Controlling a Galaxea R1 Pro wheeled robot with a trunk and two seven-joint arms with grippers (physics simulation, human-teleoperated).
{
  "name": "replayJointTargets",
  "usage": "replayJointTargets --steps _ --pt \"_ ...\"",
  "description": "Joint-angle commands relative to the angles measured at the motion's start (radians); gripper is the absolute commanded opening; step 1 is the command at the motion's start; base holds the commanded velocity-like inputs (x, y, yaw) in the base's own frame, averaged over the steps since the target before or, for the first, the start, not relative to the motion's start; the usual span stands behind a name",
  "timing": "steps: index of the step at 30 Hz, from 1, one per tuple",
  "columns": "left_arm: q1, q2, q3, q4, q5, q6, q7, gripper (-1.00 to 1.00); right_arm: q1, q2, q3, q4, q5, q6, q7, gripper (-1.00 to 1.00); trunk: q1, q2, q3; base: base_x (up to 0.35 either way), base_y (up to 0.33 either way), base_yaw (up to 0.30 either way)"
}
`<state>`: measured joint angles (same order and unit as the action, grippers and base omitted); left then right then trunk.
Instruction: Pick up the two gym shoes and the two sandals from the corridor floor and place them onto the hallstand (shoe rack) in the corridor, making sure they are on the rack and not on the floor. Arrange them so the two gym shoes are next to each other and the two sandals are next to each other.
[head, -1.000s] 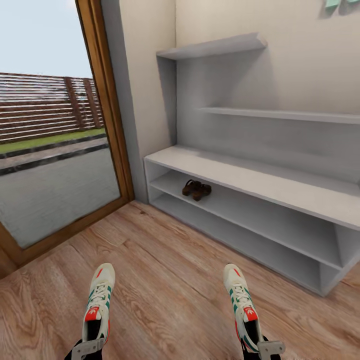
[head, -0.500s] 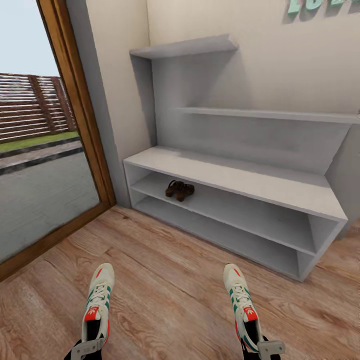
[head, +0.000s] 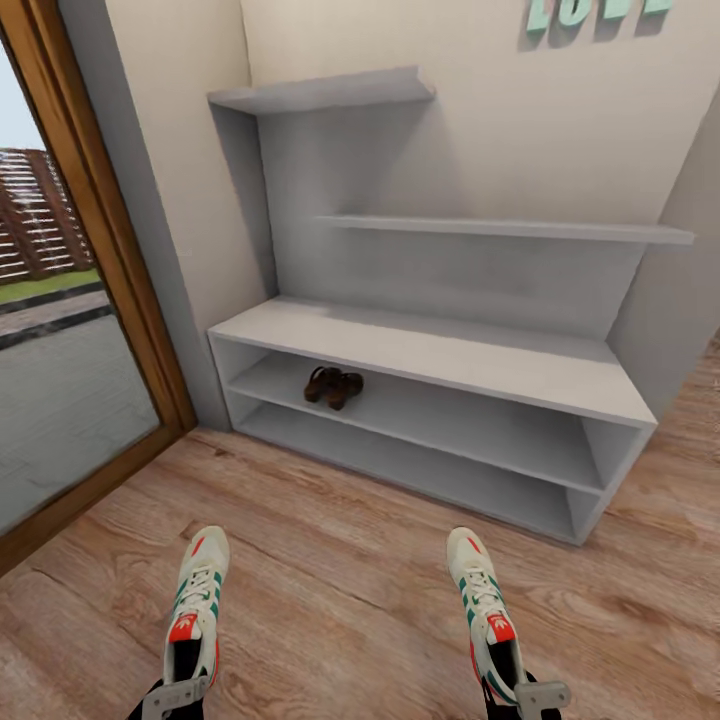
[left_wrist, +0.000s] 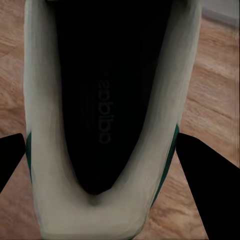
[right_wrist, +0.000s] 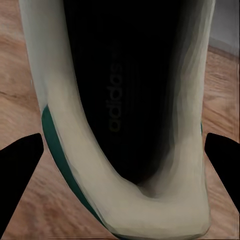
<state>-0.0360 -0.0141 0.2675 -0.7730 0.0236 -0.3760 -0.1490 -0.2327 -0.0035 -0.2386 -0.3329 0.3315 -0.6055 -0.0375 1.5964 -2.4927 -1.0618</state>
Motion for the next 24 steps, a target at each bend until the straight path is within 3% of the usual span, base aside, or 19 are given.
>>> replayJointTargets --steps 1,19,24 --pt "-0.001 -0.001 0.006 0.0 0.003 -0.001 -0.011 -1.0 -0.001 0.0 -0.005 0.001 0.01 -0.004 -0.004 -1.0 0.0 0.0 -0.001 0.005 0.007 -0.263" --pt "0.0 -0.001 0.006 0.0 0.004 -0.001 -0.011 -1.0 -0.002 0.0 -0.005 0.002 0.011 -0.004 -0.004 -1.0 0.0 0.0 -0.001 0.001 0.002 -0.262" --pt "0.0 -0.001 0.006 0.0 0.005 -0.001 -0.011 -1.0 -0.001 0.0 -0.005 0.002 0.011 -0.004 -0.004 -1.0 0.0 0.0 -0.001 0.0 0.172 -0.263"
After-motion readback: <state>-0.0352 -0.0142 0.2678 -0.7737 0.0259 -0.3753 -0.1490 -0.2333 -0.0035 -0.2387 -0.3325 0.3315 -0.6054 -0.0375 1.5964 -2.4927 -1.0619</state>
